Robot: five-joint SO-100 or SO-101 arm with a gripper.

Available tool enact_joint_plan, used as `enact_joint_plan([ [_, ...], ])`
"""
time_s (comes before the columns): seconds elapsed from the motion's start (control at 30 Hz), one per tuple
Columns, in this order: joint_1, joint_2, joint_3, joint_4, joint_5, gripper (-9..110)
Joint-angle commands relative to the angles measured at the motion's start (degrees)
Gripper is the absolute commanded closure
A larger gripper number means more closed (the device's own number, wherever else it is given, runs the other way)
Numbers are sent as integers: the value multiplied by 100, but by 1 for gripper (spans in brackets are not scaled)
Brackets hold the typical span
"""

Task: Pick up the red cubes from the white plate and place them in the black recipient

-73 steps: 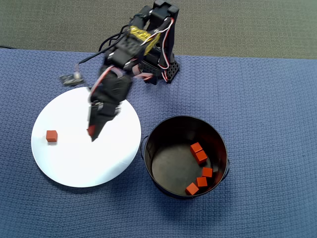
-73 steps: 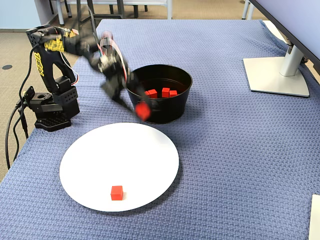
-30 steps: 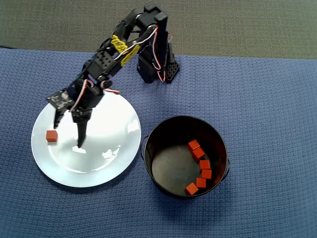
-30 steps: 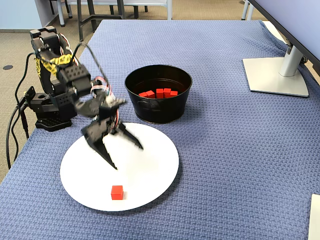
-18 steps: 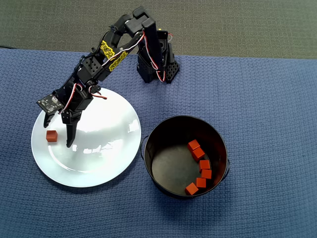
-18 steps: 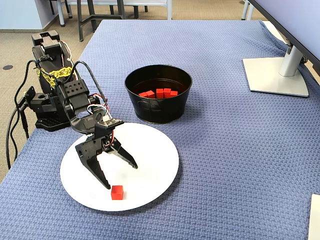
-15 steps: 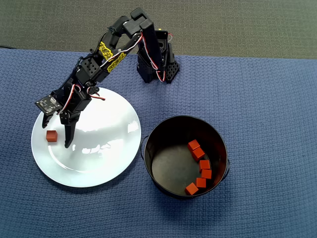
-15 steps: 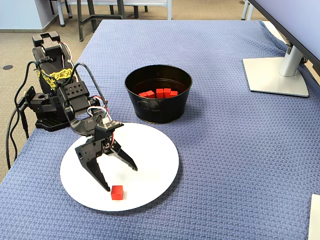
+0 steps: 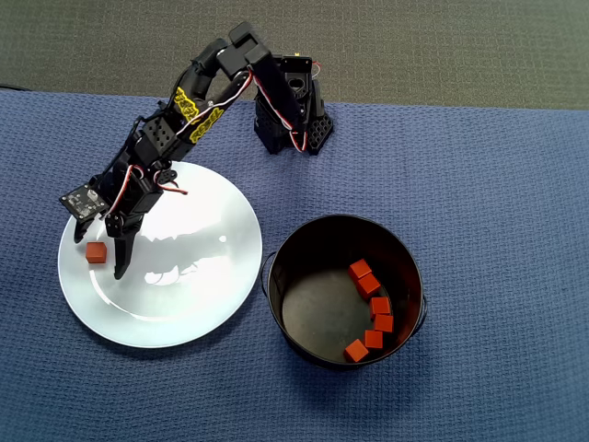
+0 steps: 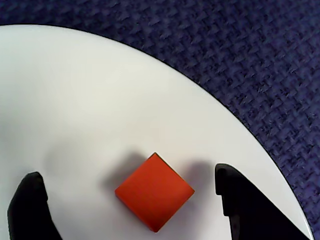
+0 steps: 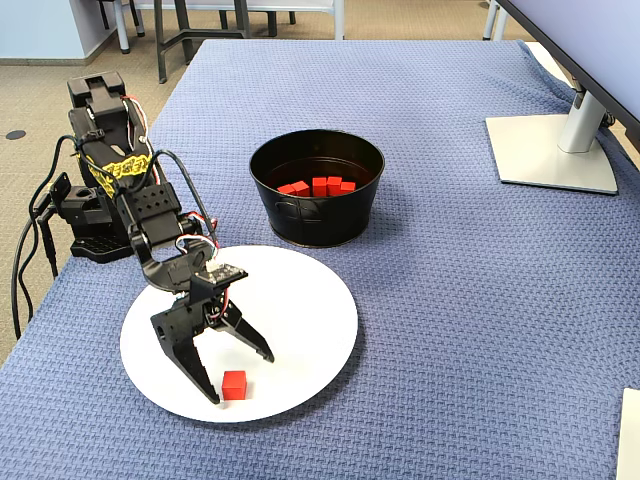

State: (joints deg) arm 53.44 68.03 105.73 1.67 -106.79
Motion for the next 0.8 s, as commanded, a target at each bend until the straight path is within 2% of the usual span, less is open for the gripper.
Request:
enact_joint_plan([
  [0.0, 88, -18, -422, -193, 62, 65],
  [0.17, 88, -114, -360, -272, 18, 70],
  [0.43, 88, -211, -281, -378, 18, 90],
  [0.77, 35, 141, 141, -378, 26, 92],
])
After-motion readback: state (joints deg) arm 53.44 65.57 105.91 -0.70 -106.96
